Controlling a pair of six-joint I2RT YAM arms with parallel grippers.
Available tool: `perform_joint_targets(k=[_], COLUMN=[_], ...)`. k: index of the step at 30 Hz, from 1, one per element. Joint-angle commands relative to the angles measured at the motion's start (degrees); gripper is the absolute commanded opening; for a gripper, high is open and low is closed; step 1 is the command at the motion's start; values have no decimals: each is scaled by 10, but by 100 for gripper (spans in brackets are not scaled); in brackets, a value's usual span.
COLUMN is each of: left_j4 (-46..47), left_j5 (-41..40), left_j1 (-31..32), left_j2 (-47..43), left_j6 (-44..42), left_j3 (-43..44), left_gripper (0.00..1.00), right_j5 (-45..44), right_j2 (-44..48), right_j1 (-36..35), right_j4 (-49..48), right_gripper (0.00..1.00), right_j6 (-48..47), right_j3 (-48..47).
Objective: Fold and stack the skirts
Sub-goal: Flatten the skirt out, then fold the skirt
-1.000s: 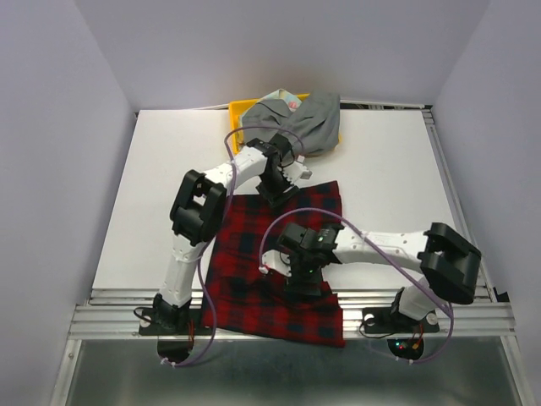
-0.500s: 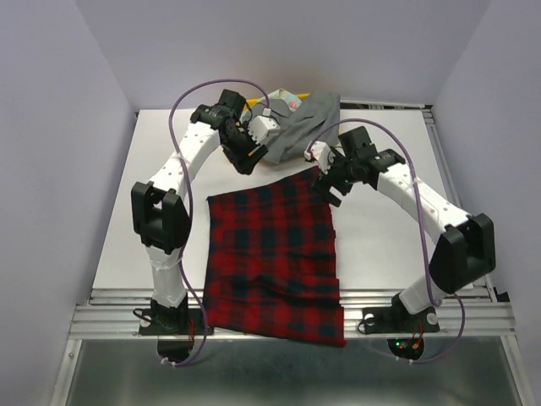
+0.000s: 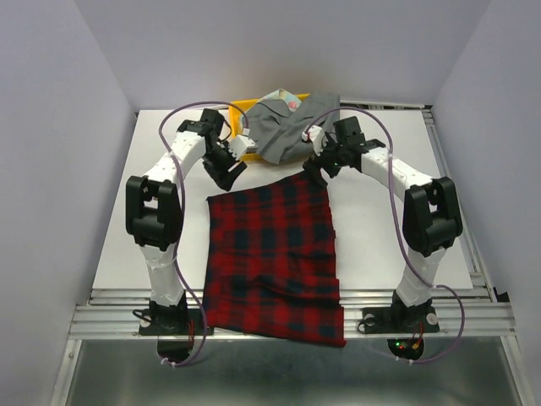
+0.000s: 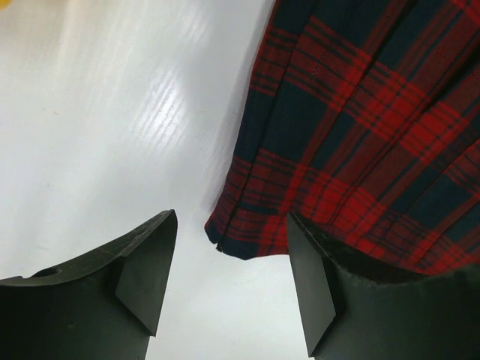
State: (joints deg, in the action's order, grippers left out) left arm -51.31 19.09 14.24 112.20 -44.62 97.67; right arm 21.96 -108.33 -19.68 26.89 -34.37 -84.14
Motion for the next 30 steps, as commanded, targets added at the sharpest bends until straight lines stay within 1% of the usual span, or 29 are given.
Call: perform_joint_targets(k=[1, 5, 8, 12, 17, 20, 21, 22, 23, 24, 26, 28, 30], left_j4=[11, 9, 14, 18, 29, 33, 36, 38, 42, 53, 65, 74, 89], left_j5=[16, 25, 31, 33, 36, 33, 33, 32, 27, 23, 18, 23, 20], left_j1=[-6, -15, -21, -27, -33, -40, -44, -46, -47, -47, -47, -46, -45], left_j2=[-34, -22, -16, -8, -1, 2, 2, 4, 6, 6, 11, 14, 14], left_j6=[-27, -32, -34, -34, -31, -30, -30, -31, -31, -31, -36, -62, -73], left_j3=[-15, -14, -15, -17, -21, -23, -24, -25, -31, -36, -51, -69, -85], left_gripper=[71, 71, 71, 71, 71, 71, 71, 71, 71, 71, 71, 71, 71], right_j5=[73, 105, 126, 136, 132, 132, 133, 133, 131, 129, 124, 116, 112], right_j2=[16, -19, -56, -91, -125, -144, -146, -145, -144, -140, -130, -125, -123], right_j1=[-2, -2, -2, -2, -2, -2, -2, -2, -2, -2, -2, -2, -2], right_j4=[-90, -76, -50, -46, -69, -34, -10, -10, 9, 14, 18, 25, 30], right_gripper=[100, 100, 100, 100, 100, 100, 96, 91, 83, 71, 63, 51, 46], right_j6=[-29, -74, -85, -103, -121, -158, -166, -176, -190, -193, -201, -206, -209], right_j3=[8, -23, -49, -59, -49, -47, -45, -42, -34, -28, -18, -16, -20])
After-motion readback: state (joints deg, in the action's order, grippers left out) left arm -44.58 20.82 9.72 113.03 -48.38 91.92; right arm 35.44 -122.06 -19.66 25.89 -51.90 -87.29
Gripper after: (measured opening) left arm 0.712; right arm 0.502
